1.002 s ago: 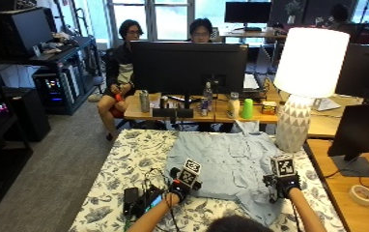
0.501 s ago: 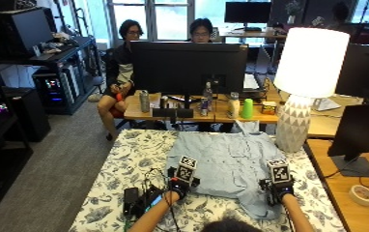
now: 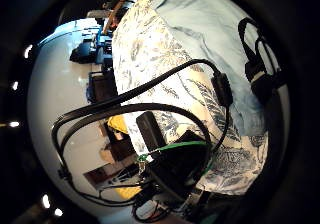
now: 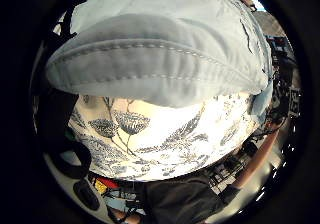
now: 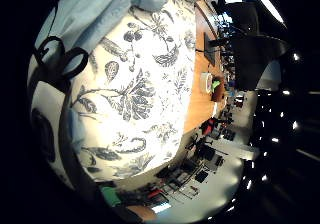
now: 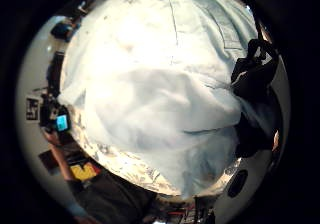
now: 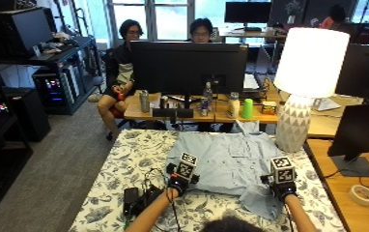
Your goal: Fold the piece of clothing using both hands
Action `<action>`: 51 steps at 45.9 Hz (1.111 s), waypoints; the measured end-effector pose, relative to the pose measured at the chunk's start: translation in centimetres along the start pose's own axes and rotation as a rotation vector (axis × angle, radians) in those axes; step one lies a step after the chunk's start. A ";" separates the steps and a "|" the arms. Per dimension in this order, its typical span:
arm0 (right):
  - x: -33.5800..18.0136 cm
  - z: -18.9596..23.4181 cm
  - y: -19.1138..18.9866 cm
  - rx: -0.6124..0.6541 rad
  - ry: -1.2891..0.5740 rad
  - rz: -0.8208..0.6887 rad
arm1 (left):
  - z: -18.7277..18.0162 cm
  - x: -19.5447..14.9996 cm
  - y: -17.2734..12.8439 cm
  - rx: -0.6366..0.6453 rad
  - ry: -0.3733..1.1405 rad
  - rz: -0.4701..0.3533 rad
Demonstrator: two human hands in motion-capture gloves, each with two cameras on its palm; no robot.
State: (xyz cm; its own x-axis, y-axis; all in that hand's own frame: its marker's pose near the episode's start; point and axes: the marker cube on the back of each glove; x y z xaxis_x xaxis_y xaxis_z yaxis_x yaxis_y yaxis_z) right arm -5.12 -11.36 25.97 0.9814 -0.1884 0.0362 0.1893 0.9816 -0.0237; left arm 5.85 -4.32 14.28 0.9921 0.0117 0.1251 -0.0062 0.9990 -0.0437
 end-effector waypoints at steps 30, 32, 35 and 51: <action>0.5 -6.8 14.3 -0.070 0.028 -0.099 | 2.1 -0.8 7.4 0.011 0.175 0.233; 0.2 -7.5 15.5 -0.070 0.011 -0.113 | 1.5 -1.2 8.6 0.014 0.186 0.238; 0.3 -8.3 16.6 -0.072 -0.017 -0.125 | 0.4 -2.0 10.2 0.016 0.204 0.252; 3.5 -18.0 9.2 0.021 -0.129 -0.035 | -9.0 -6.7 1.0 0.147 0.286 0.095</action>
State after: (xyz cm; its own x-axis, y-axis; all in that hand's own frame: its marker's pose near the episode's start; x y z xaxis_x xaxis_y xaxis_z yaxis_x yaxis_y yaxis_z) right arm 0.58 -3.49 7.92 0.9618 -0.2189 0.1644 0.2218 0.9751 0.0009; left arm 0.28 -3.75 4.51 0.9811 0.1137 -0.1565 -0.0980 0.9897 0.1045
